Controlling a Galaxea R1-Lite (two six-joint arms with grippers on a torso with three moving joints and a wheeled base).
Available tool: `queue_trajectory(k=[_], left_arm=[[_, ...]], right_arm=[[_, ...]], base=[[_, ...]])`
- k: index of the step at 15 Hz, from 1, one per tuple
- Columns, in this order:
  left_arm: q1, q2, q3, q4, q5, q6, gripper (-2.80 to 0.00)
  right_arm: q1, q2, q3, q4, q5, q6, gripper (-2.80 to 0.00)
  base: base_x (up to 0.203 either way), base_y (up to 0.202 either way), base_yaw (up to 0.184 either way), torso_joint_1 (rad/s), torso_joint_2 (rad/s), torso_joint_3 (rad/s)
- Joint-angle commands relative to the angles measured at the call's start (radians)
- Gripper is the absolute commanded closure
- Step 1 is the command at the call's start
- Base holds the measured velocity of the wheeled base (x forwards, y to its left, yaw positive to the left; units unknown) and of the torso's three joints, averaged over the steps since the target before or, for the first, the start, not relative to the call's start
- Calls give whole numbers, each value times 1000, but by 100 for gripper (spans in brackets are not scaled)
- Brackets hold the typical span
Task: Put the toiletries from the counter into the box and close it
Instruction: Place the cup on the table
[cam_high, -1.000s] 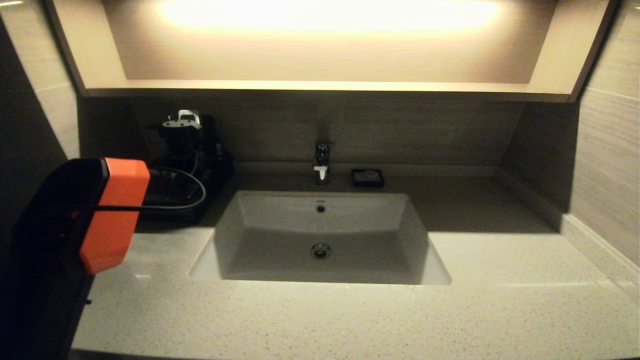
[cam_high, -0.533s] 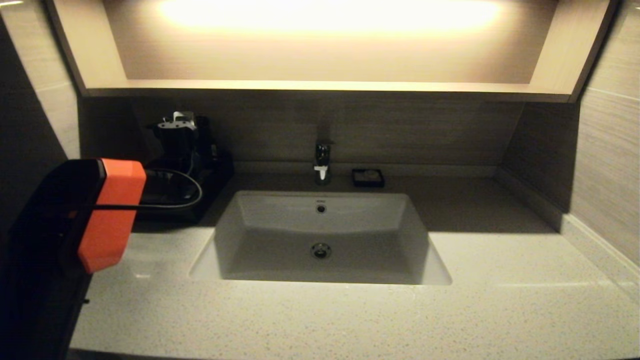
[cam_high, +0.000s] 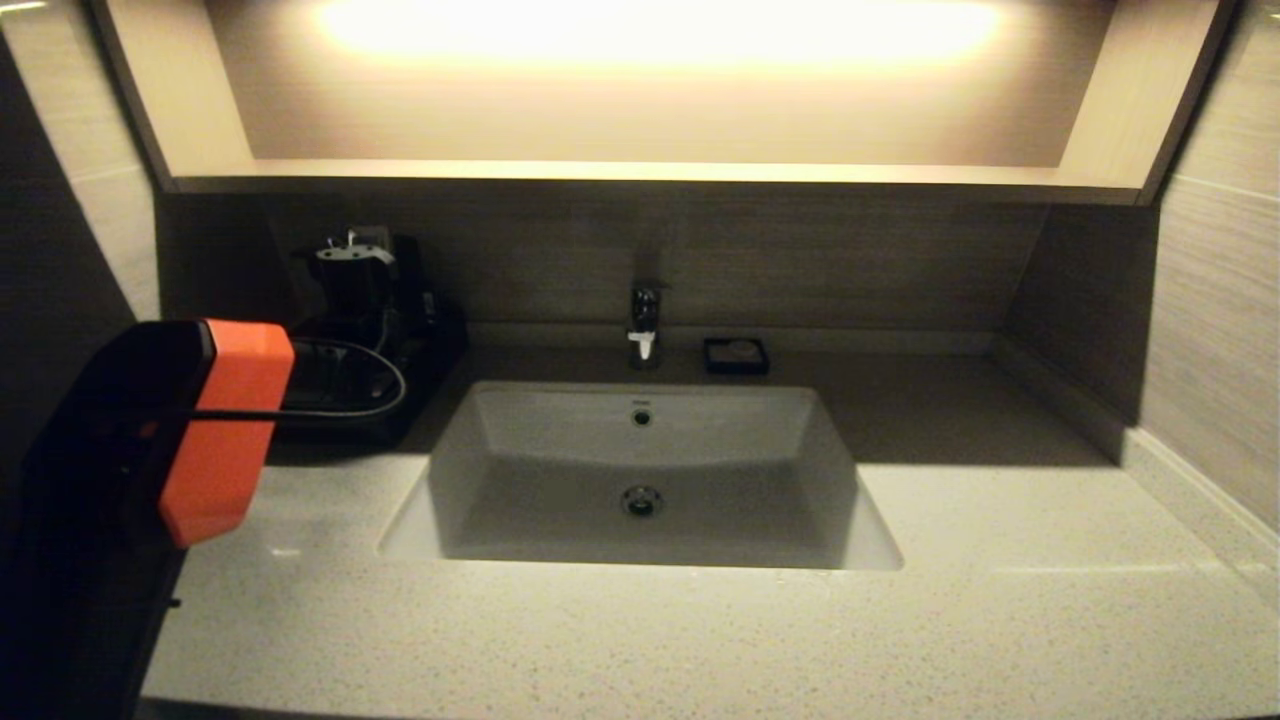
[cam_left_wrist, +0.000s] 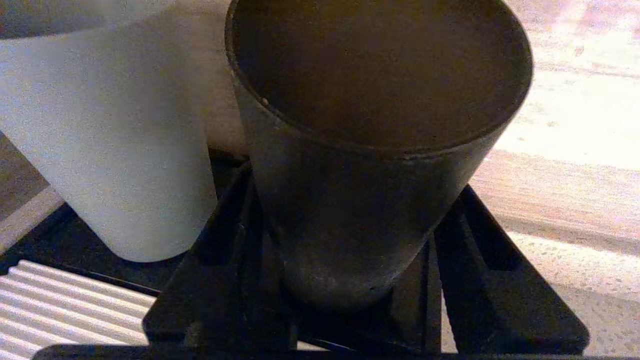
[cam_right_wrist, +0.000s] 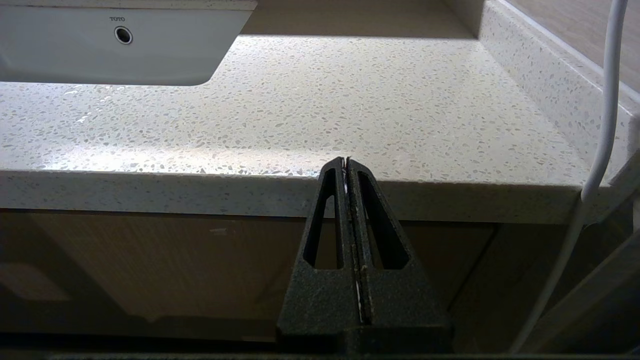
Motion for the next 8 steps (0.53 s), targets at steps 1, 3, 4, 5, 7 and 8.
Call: queue_trajectory(k=[1,3,4,5,7,8], left_arm=[[2,4,0,-2,2,0,0],[2,7,0,-1,2,0,0],[2,8,0,-1,2,0,0],[3,8,0,-1,3,0,0],[5,8,0,-1,3,0,0],[5,10,0,-1,5,0,0]], right_arm=[[0,1,2,0,0,-1,0],[0,1,2,0,0,-1,0],[0,1,0,0,0,-1,0],[0,1,2,0,0,-1,0],[0,0,2,0,0,-1,0],[0,0,1,0,0,-1,0]], base=[[0,0,0,0,0,0],[0,0,0,0,0,0],[0,0,0,0,0,0],[0,0,0,0,0,0],[0,0,0,0,0,0],[0,0,0,0,0,0]])
